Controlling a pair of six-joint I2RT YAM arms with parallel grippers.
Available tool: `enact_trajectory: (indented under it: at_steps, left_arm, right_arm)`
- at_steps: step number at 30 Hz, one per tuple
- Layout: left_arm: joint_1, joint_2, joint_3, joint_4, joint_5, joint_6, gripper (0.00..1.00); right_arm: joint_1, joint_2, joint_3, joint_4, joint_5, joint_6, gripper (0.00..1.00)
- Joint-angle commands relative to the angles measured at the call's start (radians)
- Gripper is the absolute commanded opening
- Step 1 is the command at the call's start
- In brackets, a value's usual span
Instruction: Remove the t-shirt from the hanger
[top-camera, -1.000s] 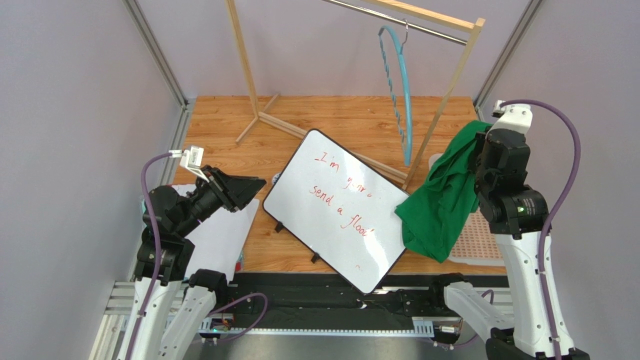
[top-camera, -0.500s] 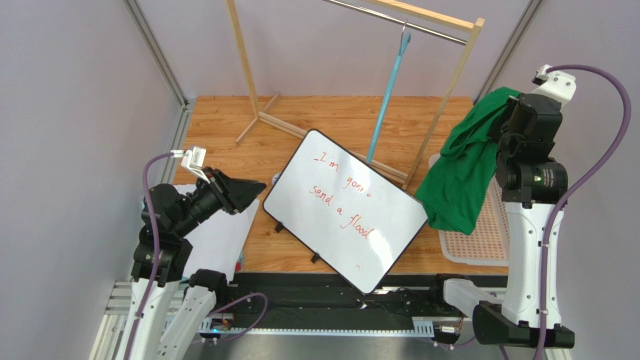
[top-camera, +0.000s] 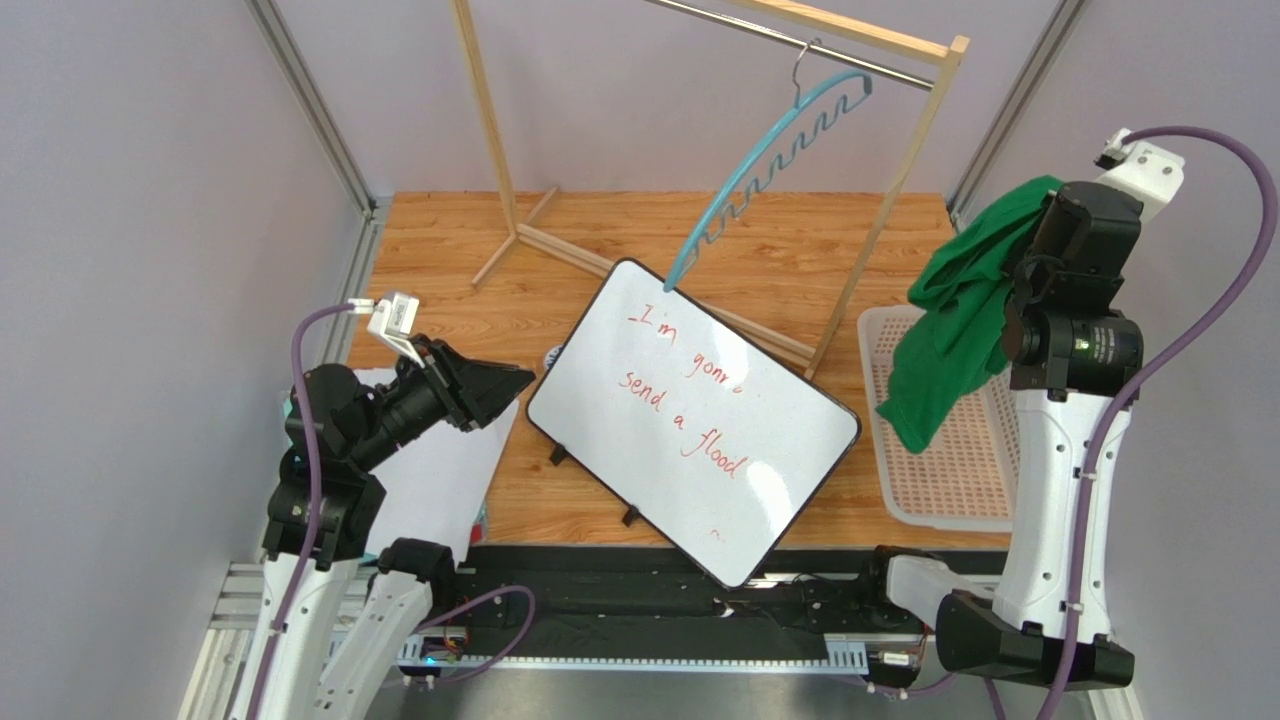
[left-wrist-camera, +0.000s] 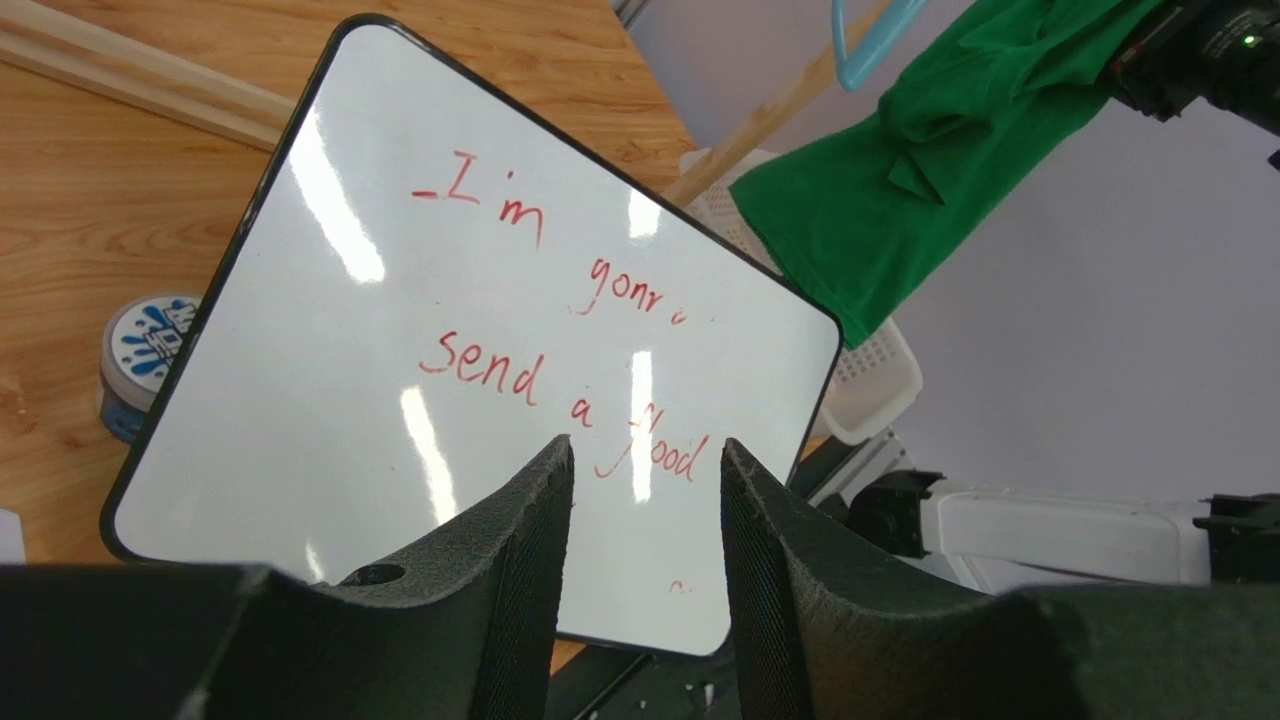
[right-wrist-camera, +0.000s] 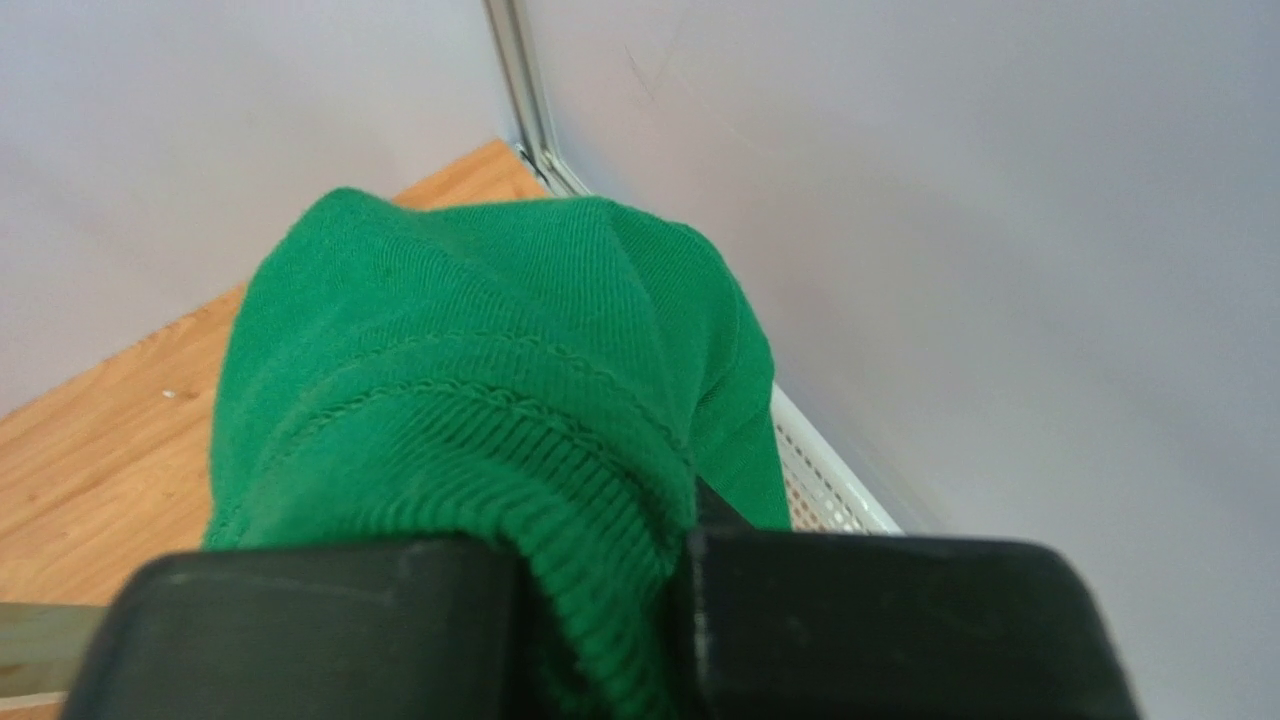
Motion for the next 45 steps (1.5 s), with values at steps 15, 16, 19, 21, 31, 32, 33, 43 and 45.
enact_trajectory:
  at_steps: [15, 16, 19, 21, 31, 32, 33, 43, 45]
  left_arm:
    - [0.005, -0.023, 0.017, -0.012, 0.016, 0.016, 0.47]
    - [0.003, -0.023, 0.02, -0.017, 0.016, 0.018, 0.47]
    - [0.003, -0.027, 0.022, -0.032, 0.013, 0.025, 0.47]
    - [0.003, -0.029, 0.019, -0.04, 0.011, 0.03, 0.47]
    - [0.003, -0.058, -0.026, -0.029, 0.007, 0.019, 0.47]
    - [0.003, -0.058, -0.026, -0.031, 0.008, 0.021, 0.46]
    - [0.002, -0.058, -0.024, -0.031, 0.007, 0.021, 0.46]
    - [0.003, -0.063, -0.015, -0.038, 0.008, 0.028, 0.46]
    - [0.003, -0.06, -0.023, -0.028, 0.008, 0.022, 0.46]
  right_arm:
    - [-0.037, 0.05, -0.485, 0.067, 0.066, 0.373, 0.0]
    - [-0.035, 0.101, -0.489, 0.053, 0.094, 0.403, 0.0]
    - [-0.037, 0.175, -0.492, 0.014, 0.1, 0.451, 0.0]
    - [-0.037, 0.244, -0.498, 0.008, 0.083, 0.439, 0.0]
    - [-0.037, 0.379, -0.492, -0.118, 0.151, 0.577, 0.04]
    - [-0.037, 0.374, -0.5, -0.124, 0.148, 0.589, 0.05]
    - [-0.037, 0.367, -0.509, -0.131, 0.154, 0.635, 0.1]
    - [-0.114, 0.316, -0.574, -0.141, 0.085, 0.603, 0.22]
    - [-0.1, 0.301, -0.575, -0.116, 0.069, 0.547, 0.4]
